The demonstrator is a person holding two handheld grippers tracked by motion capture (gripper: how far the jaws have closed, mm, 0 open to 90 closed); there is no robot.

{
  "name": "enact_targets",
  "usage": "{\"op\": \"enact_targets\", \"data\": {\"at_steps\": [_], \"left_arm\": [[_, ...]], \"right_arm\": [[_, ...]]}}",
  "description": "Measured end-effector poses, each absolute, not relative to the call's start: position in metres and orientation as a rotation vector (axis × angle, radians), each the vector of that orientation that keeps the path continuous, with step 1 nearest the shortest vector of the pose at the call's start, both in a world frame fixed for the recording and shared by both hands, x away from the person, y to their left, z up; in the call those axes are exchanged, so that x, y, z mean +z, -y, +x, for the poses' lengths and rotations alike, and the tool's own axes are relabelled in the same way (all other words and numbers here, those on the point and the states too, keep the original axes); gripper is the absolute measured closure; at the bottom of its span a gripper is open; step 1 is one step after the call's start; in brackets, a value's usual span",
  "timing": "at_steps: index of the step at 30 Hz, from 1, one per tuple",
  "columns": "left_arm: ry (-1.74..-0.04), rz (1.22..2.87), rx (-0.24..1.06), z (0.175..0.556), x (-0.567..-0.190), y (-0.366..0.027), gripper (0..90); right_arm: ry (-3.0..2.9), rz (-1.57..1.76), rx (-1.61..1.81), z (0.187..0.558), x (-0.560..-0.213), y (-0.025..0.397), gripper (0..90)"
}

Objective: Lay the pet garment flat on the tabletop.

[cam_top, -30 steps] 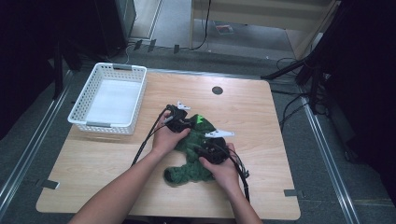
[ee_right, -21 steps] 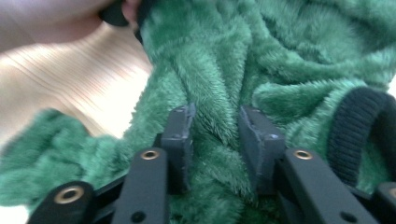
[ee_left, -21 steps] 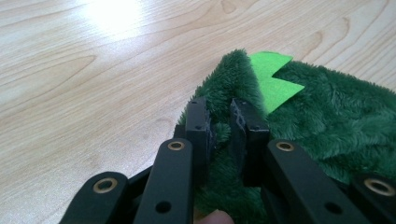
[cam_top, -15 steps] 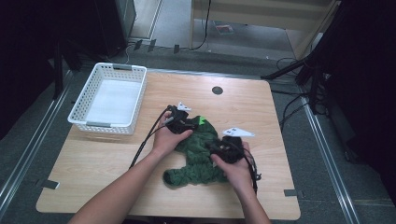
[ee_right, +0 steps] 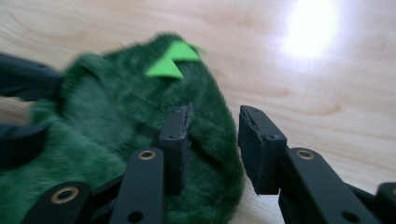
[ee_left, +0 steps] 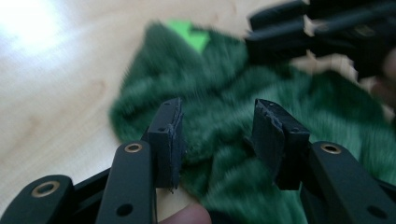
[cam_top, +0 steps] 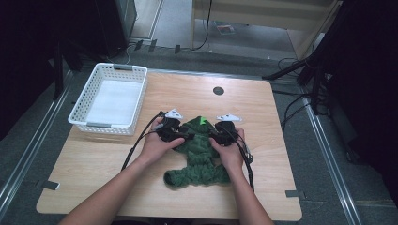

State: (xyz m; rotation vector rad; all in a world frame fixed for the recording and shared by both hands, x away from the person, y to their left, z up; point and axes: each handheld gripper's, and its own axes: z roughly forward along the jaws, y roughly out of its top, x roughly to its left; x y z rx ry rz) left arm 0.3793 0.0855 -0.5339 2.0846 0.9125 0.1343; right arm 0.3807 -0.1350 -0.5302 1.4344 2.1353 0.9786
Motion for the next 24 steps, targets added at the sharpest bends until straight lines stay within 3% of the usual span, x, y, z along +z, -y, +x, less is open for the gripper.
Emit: {"op": "enact_targets", "data": {"at_steps": [12, 15, 17, 22, 24], "left_arm": [[-0.971, 2.117, 0.232, 0.384, -0.542, -0.084, 57.1], [-0.955, 2.107, 0.197, 0.384, -0.54, -0.088, 54.6], [-0.953, 2.008, 0.11, 0.383, -0.535, -0.098, 52.5], [-1.024, 1.864, 0.075, 0.37, -0.521, -0.116, 53.1], [-0.998, 1.883, 0.067, 0.362, -0.52, -0.117, 53.1]], "right_arm": [[-2.078, 1.4, 0.899, 0.39, -0.54, 0.147, 63.8], [-2.062, 1.4, 1.023, 0.381, -0.529, 0.153, 60.2], [-2.039, 1.369, 1.09, 0.371, -0.521, 0.158, 60.7], [-2.063, 1.31, 1.209, 0.341, -0.508, 0.172, 61.9], [-2.091, 1.324, 1.264, 0.331, -0.51, 0.177, 61.8]]}}
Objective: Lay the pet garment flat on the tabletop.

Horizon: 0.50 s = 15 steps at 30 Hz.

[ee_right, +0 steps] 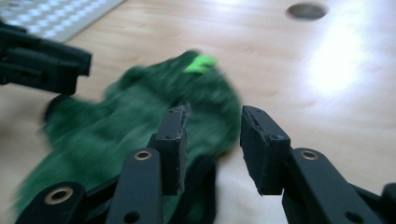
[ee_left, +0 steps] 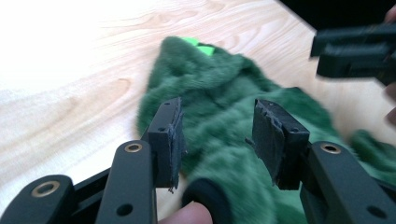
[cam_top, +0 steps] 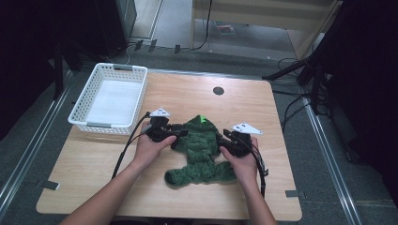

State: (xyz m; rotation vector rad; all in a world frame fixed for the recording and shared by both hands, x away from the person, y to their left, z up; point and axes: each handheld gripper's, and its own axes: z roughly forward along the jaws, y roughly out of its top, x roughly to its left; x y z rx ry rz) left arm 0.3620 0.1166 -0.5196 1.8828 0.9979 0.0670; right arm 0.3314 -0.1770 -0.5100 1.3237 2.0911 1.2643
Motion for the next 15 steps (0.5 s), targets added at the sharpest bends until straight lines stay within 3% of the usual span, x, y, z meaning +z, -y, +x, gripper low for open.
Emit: {"op": "enact_targets", "data": {"at_steps": [6, 15], "left_arm": [[-1.016, 2.046, 0.132, 0.348, -0.535, -0.11, 57.0], [-1.05, 2.058, 0.239, 0.341, -0.545, -0.113, 63.8]], "right_arm": [[-2.225, 1.325, 1.217, 0.319, -0.526, 0.169, 63.1], [-2.316, 1.246, 1.152, 0.31, -0.534, 0.164, 76.5]]}}
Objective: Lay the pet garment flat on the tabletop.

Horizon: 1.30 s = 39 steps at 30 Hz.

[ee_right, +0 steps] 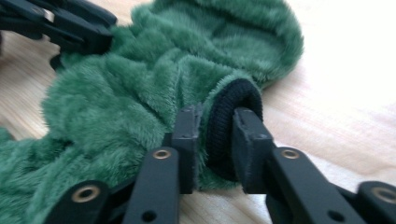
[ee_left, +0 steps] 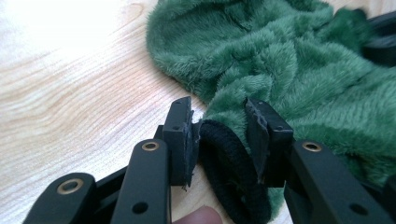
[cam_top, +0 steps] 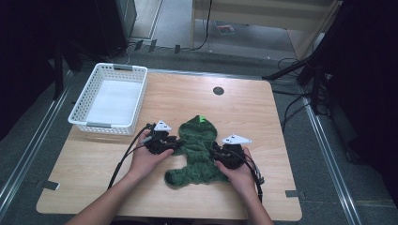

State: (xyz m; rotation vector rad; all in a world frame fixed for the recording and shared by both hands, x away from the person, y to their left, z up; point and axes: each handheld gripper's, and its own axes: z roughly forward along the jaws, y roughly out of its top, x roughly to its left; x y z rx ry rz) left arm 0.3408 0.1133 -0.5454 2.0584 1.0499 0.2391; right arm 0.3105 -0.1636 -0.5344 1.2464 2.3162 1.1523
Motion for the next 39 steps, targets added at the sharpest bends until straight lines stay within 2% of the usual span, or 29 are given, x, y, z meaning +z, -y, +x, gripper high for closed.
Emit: {"op": "enact_targets", "data": {"at_steps": [3, 7, 11, 13, 16, 18, 25, 29, 30, 32, 35, 39], "left_arm": [[-1.04, 2.049, 0.248, 0.339, -0.547, -0.112, 68.9], [-1.0, 2.06, 0.275, 0.336, -0.549, -0.111, 77.4], [-1.012, 2.064, 0.3, 0.339, -0.548, -0.108, 80.5], [-1.03, 2.057, 0.304, 0.341, -0.548, -0.106, 80.5], [-1.056, 2.048, 0.321, 0.346, -0.548, -0.104, 80.3], [-1.07, 2.035, 0.328, 0.349, -0.548, -0.102, 79.5], [-1.088, 2.013, 0.319, 0.352, -0.546, -0.102, 76.9], [-1.103, 1.875, 0.343, 0.35, -0.53, -0.105, 59.8], [-1.101, 1.856, 0.36, 0.349, -0.526, -0.105, 58.3], [-1.058, 1.824, 0.377, 0.345, -0.516, -0.099, 59.0], [-0.982, 1.904, 0.384, 0.341, -0.515, -0.084, 62.8], [-1.022, 2.001, 0.334, 0.344, -0.533, -0.075, 66.4]], "right_arm": [[-2.242, 1.26, 1.21, 0.309, -0.527, 0.171, 82.8], [-2.22, 1.309, 1.212, 0.311, -0.526, 0.178, 83.0], [-2.233, 1.377, 1.154, 0.315, -0.537, 0.18, 82.7], [-2.224, 1.398, 1.142, 0.317, -0.539, 0.18, 80.5], [-2.159, 1.443, 1.124, 0.318, -0.537, 0.183, 67.2], [-2.128, 1.482, 1.123, 0.319, -0.535, 0.187, 63.2], [-1.969, 1.499, 1.138, 0.314, -0.517, 0.198, 63.8], [-1.997, 1.428, 1.281, 0.314, -0.502, 0.185, 62.6], [-2.009, 1.413, 1.281, 0.315, -0.501, 0.181, 62.3], [-2.031, 1.395, 1.293, 0.318, -0.502, 0.17, 61.9], [-2.076, 1.382, 1.311, 0.323, -0.504, 0.156, 65.0], [-2.228, 1.383, 1.193, 0.335, -0.518, 0.134, 68.4]]}}
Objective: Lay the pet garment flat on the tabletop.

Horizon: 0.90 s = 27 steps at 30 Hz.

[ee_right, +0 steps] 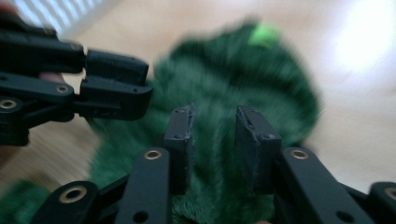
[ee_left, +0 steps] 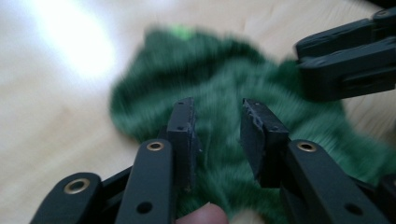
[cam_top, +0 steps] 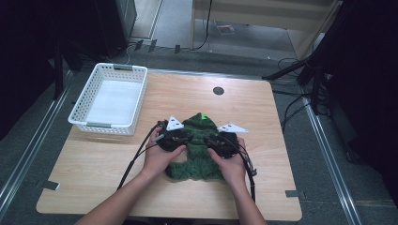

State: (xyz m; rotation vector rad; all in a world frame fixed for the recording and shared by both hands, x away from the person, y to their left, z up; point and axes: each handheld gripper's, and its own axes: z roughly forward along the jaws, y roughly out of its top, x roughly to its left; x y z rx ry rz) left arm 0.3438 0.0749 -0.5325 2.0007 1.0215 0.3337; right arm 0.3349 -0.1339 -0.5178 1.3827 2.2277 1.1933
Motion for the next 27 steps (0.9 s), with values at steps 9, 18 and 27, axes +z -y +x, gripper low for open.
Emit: {"op": "enact_targets", "data": {"at_steps": [9, 18, 27], "left_arm": [[-1.063, 2.057, 0.35, 0.351, -0.543, -0.076, 66.3], [-1.069, 2.095, 0.427, 0.368, -0.535, -0.077, 61.6], [-1.016, 1.976, 0.335, 0.316, -0.517, -0.094, 49.2]], "right_arm": [[-2.227, 1.445, 1.144, 0.347, -0.542, 0.129, 71.0], [-2.202, 1.467, 1.214, 0.363, -0.539, 0.128, 61.7], [-2.248, 1.352, 1.346, 0.314, -0.508, 0.153, 56.6]]}}
